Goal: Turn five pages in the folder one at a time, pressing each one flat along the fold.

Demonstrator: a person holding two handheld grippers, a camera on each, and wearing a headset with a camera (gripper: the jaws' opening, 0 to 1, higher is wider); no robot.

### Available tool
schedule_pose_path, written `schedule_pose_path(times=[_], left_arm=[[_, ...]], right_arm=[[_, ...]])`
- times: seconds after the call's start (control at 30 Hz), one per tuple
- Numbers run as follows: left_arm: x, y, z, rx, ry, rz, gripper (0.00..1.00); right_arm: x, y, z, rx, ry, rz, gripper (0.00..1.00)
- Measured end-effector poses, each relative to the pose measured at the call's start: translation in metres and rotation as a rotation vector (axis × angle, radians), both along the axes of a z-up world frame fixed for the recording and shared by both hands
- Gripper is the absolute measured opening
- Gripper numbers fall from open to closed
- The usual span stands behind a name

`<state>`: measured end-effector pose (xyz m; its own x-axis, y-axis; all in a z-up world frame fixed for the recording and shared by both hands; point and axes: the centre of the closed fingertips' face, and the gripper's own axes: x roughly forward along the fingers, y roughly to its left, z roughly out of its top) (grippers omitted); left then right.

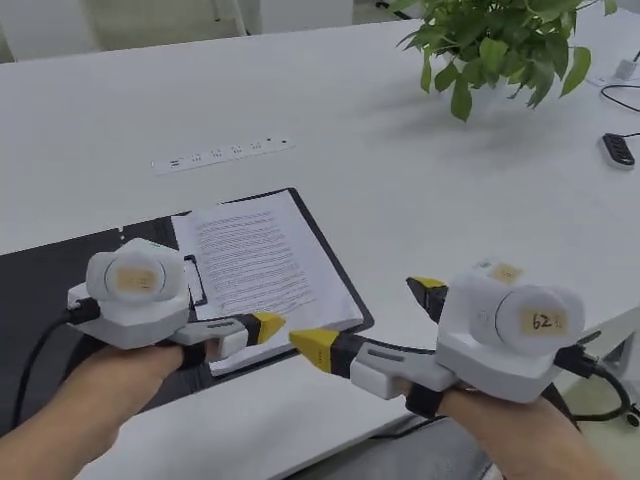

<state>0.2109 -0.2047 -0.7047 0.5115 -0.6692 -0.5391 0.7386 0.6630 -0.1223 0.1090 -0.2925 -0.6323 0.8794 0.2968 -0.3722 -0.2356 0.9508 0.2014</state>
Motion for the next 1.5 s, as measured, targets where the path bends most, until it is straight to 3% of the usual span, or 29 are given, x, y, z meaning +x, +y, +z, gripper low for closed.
schedule_pose_path(times=[0.6, 0.9, 1.0, 1.27, 1.37, 1.5], left_arm=[[0.004, -0.055, -0.028, 0.01, 0.0, -0.093, 0.95], [0.019, -0.076, -0.042, 0.001, -0.014, -0.062, 0.92], [0.023, -0.081, -0.048, -0.003, -0.011, -0.051, 0.9], [0.029, -0.082, -0.062, 0.041, -0.025, -0.022, 0.85], [0.027, -0.082, -0.07, 0.052, -0.008, -0.004, 0.85], [0.027, -0.081, -0.071, 0.083, -0.052, 0.003, 0.81]], right_arm=[[-0.003, -0.002, -0.003, 0.001, 0.006, -0.027, 0.95], [-0.001, -0.002, -0.005, -0.008, 0.006, -0.028, 0.95], [-0.001, -0.002, -0.007, -0.01, 0.009, -0.028, 0.95], [0.0, -0.002, -0.009, -0.015, 0.01, -0.029, 0.95], [0.0, -0.002, -0.009, -0.014, 0.01, -0.03, 0.95], [0.0, -0.002, -0.01, -0.014, 0.013, -0.028, 0.95]])
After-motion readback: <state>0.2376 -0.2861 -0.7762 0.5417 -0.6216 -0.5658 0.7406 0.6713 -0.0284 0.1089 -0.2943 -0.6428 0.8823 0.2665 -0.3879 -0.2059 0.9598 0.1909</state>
